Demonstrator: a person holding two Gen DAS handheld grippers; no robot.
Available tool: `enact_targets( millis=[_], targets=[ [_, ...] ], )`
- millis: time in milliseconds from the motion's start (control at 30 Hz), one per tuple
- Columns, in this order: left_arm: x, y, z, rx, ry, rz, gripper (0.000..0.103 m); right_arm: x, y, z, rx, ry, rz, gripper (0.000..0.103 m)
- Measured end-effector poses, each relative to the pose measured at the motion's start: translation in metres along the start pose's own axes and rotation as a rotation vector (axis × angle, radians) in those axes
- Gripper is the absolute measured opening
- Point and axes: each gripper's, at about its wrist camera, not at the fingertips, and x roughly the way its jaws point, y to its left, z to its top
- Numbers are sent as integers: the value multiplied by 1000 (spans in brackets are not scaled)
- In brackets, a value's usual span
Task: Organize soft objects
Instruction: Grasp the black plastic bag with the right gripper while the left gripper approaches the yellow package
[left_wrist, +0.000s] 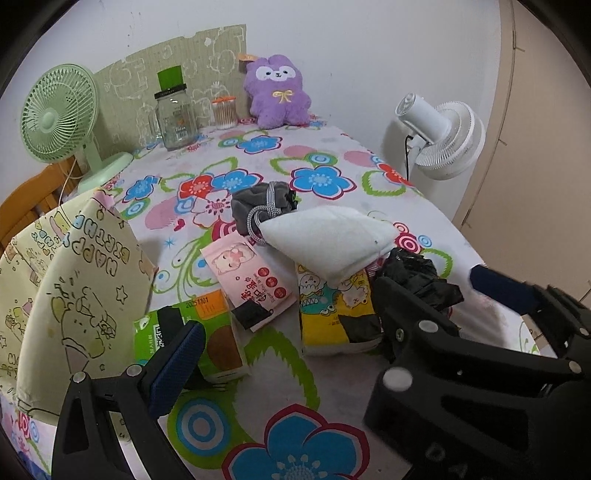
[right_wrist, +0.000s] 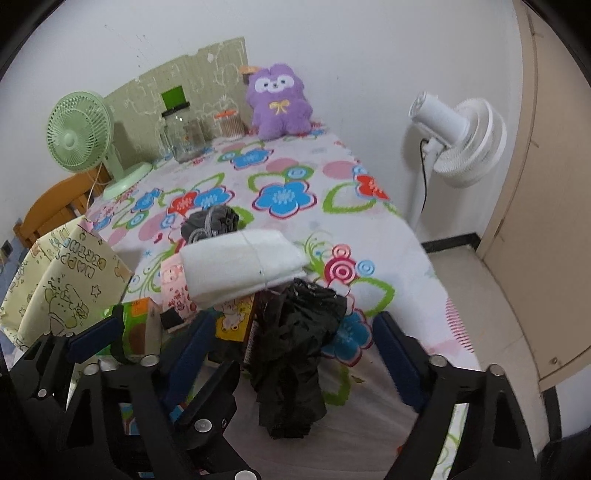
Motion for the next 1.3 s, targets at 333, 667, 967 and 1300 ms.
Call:
enact_targets(
  millis=[333, 667, 967, 1300],
  targets=[
    [10, -9, -1, 28, 37, -9, 101, 14, -4, -5, 2, 60, -1, 35],
    [17, -23, 6, 39, 30, -29, 97, 8, -19, -3, 29, 37, -34, 33],
    [33, -28, 6, 23, 97, -68, 72, 10, -27, -4, 48, 40, -39, 33],
    [25, -23, 5, 29, 98, -70, 51, 7, -22, -3, 38, 37, -37, 33]
  ],
)
